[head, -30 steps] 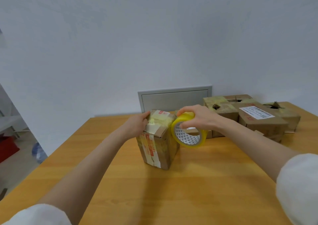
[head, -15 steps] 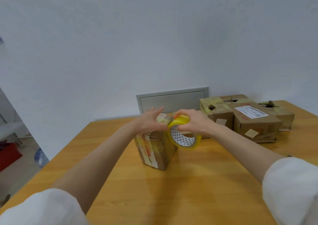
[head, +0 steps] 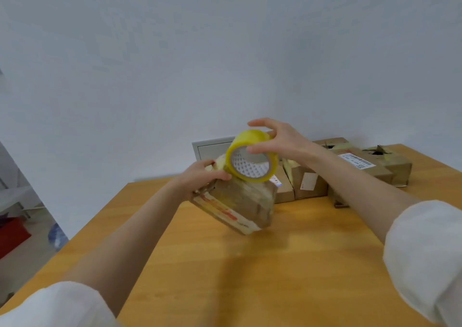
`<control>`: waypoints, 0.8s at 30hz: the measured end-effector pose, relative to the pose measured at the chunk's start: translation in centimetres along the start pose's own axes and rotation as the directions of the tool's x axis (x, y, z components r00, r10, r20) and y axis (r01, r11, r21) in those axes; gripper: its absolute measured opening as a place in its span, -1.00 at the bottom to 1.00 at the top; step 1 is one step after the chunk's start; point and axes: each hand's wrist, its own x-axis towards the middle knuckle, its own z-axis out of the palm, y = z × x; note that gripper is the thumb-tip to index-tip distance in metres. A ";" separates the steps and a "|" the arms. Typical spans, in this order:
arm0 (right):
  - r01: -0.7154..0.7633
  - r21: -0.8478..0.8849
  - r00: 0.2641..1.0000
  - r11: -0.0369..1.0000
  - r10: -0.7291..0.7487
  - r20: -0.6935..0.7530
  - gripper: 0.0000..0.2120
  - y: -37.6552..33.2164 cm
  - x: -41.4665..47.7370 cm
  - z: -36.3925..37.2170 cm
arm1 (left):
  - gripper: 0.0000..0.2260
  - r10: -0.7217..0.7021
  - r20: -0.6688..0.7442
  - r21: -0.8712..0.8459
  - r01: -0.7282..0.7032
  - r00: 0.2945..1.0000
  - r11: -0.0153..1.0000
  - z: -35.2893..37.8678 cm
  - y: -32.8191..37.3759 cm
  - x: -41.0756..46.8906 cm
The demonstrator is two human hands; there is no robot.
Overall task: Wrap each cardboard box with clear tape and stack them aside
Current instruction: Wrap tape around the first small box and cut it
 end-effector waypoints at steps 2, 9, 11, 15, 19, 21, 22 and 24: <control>0.018 0.064 0.999 0.998 -0.020 0.030 -0.46 -0.5 0.3 0.3 | -0.59 -0.043 0.057 -0.173 0.052 0.997 0.984 0.4 -1.2 -0.3; 0.013 -0.033 0.986 0.999 -0.007 0.167 -0.42 0.4 1.6 2.9 | -0.61 -0.074 0.084 -0.340 0.098 0.994 0.935 1.2 -5.8 -0.3; 0.011 -0.113 0.979 0.994 0.013 0.203 -0.44 -0.4 2.1 2.6 | -0.60 -0.082 0.090 -0.338 0.108 0.993 0.935 0.9 -6.6 -0.1; -0.009 -0.395 0.919 0.919 0.163 0.359 -0.47 0.9 1.5 1.0 | -0.46 -0.109 0.093 -0.396 0.138 0.990 0.908 0.2 -9.4 0.2; -0.075 -0.325 0.925 0.943 0.188 0.331 -0.54 1.8 0.3 0.4 | -0.53 -0.091 0.093 -0.419 0.122 0.991 0.900 0.2 -9.6 0.6; -0.096 -0.269 0.938 0.958 0.178 0.299 -0.58 1.7 0.1 0.0 | -0.56 -0.090 0.087 -0.429 0.119 0.992 0.895 0.3 -9.7 0.7; -0.104 -0.256 0.939 0.961 0.179 0.293 -0.62 1.6 0.1 -0.2 | -0.57 -0.091 0.084 -0.432 0.118 0.992 0.894 0.3 -9.8 0.8; -0.090 -0.279 0.934 0.956 0.179 0.311 -0.69 1.4 0.0 -0.4 | -0.58 -0.082 0.084 -0.430 0.110 0.993 0.896 0.3 -10.1 0.7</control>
